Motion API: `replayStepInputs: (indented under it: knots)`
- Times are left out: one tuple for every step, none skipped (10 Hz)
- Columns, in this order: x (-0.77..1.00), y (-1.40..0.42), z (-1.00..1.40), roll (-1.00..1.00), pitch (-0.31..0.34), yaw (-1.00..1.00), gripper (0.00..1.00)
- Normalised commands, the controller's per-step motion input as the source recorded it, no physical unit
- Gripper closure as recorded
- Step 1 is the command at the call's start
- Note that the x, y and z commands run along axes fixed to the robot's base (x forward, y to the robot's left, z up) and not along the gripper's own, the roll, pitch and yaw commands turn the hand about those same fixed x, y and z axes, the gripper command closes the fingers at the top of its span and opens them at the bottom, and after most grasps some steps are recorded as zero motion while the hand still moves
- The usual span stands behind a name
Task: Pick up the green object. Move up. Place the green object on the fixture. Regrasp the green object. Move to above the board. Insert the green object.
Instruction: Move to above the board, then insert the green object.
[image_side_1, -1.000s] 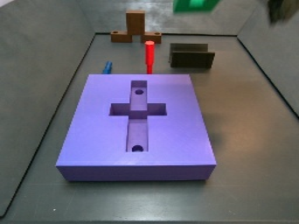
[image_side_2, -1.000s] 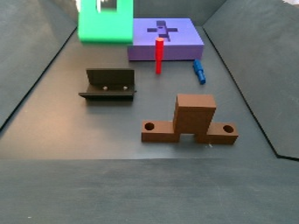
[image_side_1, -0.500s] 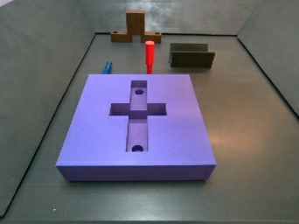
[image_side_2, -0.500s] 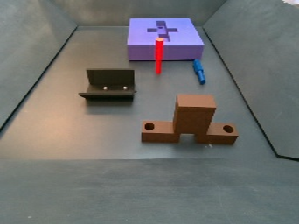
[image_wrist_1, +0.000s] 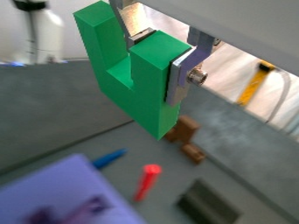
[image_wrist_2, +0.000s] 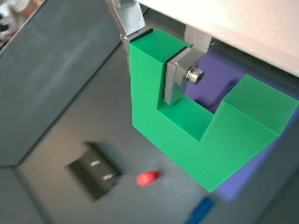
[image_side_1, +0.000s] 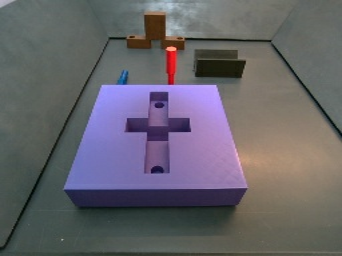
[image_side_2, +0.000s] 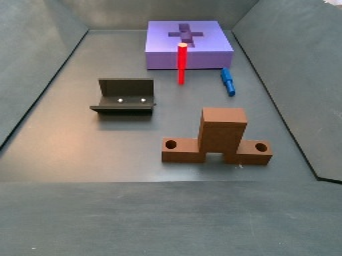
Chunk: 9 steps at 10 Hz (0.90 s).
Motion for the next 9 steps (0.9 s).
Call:
replayStepInputs:
  knots:
    - [-0.2, -0.15, 0.01, -1.0, 0.05, -0.04, 1.0]
    - [-0.05, -0.05, 0.01, -1.0, 0.07, -0.04, 1.0]
    - [-0.07, -0.05, 0.02, -1.0, 0.033, -0.03, 1.0]
    - [-0.09, -0.03, 0.01, -0.93, 0.003, -0.03, 1.0]
    - [-0.09, 0.03, 0.0, -0.65, -0.031, -0.01, 1.0]
    - [-0.08, 0.03, 0.01, -0.45, -0.046, -0.01, 1.0]
    - [-0.05, 0.01, 0.0, -0.25, -0.046, 0.0, 1.0]
    - [0.02, -0.02, 0.0, 0.0, 0.0, 0.0, 1.0]
    - [0.08, -0.12, -0.11, 0.0, 0.0, 0.0, 1.0]
